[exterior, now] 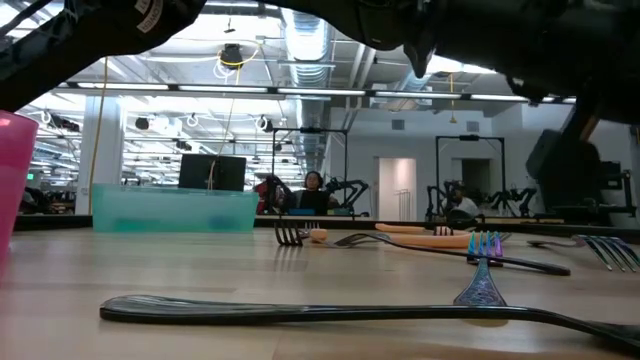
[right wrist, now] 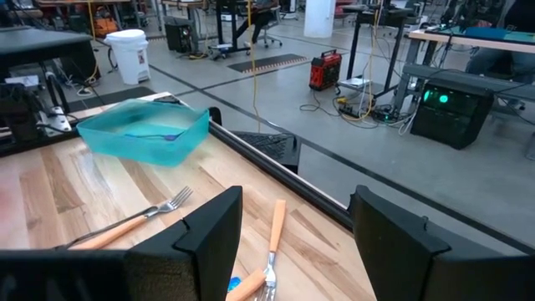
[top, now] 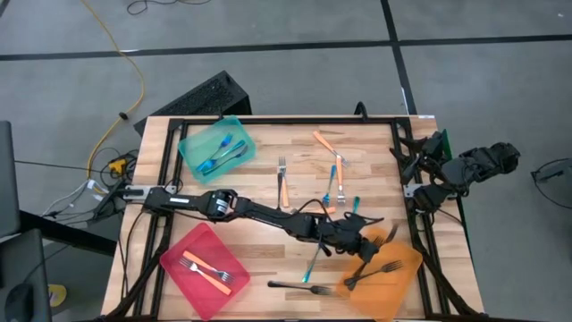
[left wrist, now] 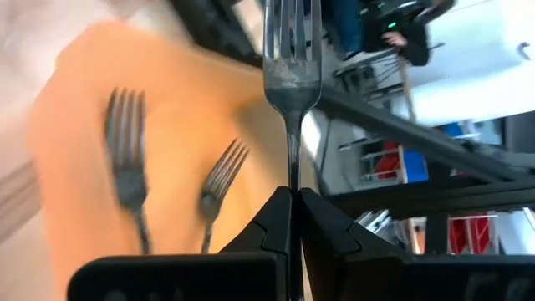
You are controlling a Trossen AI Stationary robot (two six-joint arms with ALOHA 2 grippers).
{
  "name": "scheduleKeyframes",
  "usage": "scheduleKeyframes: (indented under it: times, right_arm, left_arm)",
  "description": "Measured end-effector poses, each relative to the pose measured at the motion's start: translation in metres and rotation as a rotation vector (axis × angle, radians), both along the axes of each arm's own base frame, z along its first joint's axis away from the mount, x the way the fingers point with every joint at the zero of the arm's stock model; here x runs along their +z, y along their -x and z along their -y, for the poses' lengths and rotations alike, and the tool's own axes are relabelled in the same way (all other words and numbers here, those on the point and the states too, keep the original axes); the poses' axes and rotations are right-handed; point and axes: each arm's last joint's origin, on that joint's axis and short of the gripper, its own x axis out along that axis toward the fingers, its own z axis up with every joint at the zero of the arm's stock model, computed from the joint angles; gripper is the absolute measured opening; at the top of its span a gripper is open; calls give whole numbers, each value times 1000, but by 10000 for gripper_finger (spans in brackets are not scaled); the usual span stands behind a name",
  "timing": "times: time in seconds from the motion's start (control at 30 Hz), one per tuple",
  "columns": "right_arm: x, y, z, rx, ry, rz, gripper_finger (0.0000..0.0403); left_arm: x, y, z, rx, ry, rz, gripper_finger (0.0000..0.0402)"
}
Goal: Sort silverware by color (type)
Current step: Put the black fork into the orange bin
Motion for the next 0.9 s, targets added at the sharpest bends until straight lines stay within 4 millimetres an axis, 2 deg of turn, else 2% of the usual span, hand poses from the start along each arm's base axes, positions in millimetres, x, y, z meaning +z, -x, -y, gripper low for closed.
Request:
scheduleKeyframes:
  times: [0.9]
  right_arm:
    - [0,0,0,0,0,0,242]
  left_arm:
    - [-11,5,0,15,11,-128,0]
